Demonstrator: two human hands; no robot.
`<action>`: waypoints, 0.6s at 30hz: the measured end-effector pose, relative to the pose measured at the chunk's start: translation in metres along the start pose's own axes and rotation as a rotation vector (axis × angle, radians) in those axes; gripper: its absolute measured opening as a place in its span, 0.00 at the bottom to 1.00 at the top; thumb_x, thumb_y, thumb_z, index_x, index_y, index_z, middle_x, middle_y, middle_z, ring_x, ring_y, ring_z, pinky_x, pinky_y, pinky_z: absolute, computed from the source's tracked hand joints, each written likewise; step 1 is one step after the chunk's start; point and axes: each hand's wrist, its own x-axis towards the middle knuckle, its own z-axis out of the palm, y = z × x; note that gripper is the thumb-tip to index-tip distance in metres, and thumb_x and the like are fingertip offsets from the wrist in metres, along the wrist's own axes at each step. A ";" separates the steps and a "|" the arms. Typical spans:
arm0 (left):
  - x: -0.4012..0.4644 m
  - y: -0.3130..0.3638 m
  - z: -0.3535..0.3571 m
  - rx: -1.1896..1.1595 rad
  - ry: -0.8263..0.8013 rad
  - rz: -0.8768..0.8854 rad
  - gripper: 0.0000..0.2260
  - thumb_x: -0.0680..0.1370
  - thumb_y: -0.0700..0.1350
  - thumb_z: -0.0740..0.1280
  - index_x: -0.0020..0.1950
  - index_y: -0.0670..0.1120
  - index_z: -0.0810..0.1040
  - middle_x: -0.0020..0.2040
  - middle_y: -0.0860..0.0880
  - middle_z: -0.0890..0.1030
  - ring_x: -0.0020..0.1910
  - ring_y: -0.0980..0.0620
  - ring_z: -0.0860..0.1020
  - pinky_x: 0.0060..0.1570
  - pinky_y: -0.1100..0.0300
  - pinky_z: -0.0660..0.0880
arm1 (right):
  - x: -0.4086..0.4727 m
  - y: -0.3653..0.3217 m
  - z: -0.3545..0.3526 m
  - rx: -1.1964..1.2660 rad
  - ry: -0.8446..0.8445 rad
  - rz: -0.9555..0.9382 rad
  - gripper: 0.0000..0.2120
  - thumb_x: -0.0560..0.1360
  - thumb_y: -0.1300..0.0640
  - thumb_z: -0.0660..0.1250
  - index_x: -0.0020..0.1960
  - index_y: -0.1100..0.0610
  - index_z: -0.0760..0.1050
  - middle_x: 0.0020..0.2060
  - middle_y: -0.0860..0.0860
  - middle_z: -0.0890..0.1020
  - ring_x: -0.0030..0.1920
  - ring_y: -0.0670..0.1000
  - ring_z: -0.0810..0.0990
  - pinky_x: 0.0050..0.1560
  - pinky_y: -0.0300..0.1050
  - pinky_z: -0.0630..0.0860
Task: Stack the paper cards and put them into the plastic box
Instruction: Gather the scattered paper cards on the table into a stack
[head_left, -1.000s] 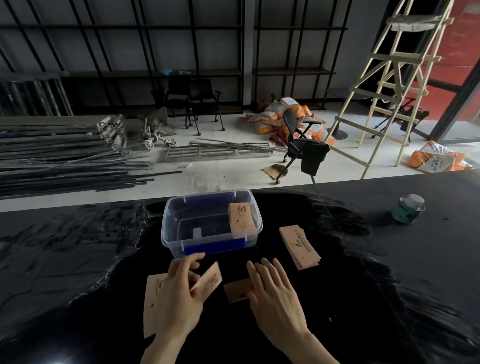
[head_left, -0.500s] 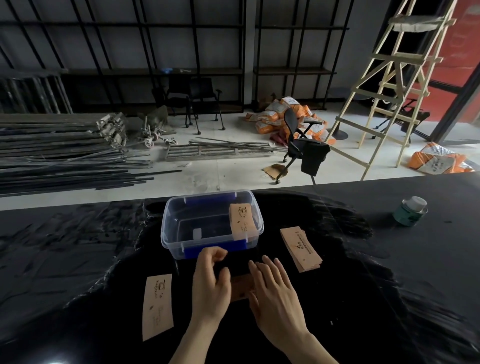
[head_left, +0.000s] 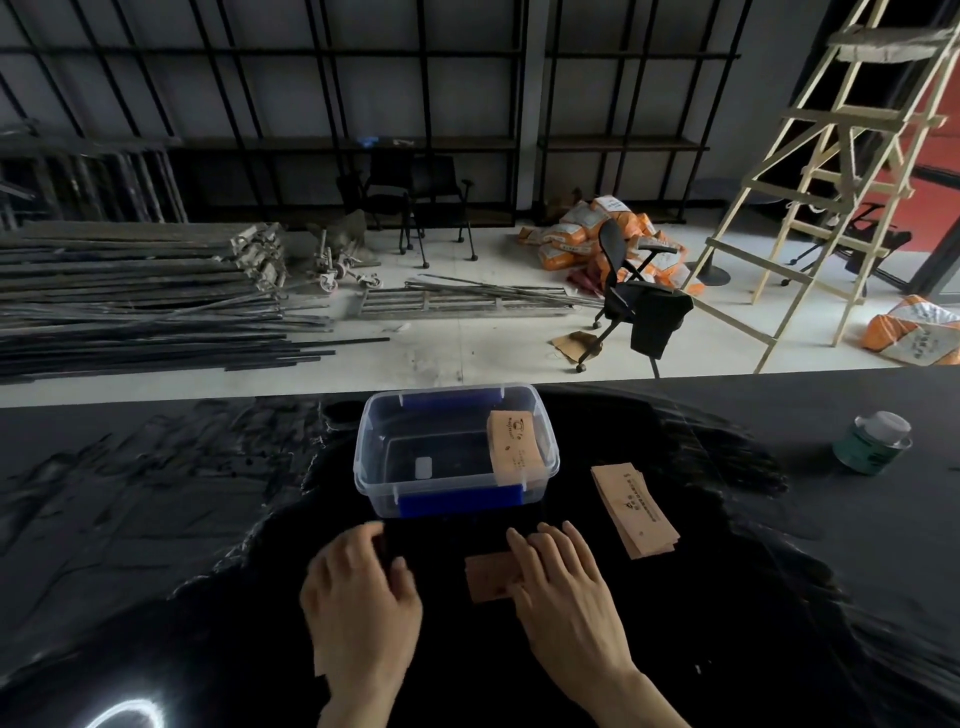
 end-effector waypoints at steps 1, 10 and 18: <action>0.001 -0.012 -0.001 0.109 -0.025 -0.096 0.25 0.74 0.51 0.72 0.70 0.50 0.72 0.68 0.43 0.77 0.71 0.41 0.71 0.70 0.44 0.68 | 0.001 -0.001 0.001 0.010 -0.004 0.000 0.27 0.80 0.46 0.60 0.75 0.56 0.67 0.64 0.52 0.81 0.69 0.57 0.76 0.76 0.59 0.67; 0.009 -0.024 -0.021 -0.064 -0.165 -0.041 0.29 0.72 0.42 0.76 0.67 0.60 0.68 0.55 0.56 0.77 0.50 0.53 0.81 0.41 0.57 0.77 | 0.011 -0.016 0.005 0.006 -0.004 -0.036 0.30 0.74 0.47 0.73 0.72 0.54 0.71 0.63 0.52 0.82 0.69 0.56 0.77 0.77 0.56 0.63; 0.019 0.033 -0.011 -0.308 -0.453 0.321 0.19 0.78 0.36 0.65 0.59 0.61 0.73 0.52 0.62 0.85 0.52 0.64 0.83 0.56 0.61 0.82 | 0.011 -0.020 0.003 0.093 0.037 0.042 0.41 0.72 0.53 0.75 0.79 0.61 0.60 0.75 0.58 0.72 0.76 0.55 0.65 0.76 0.52 0.55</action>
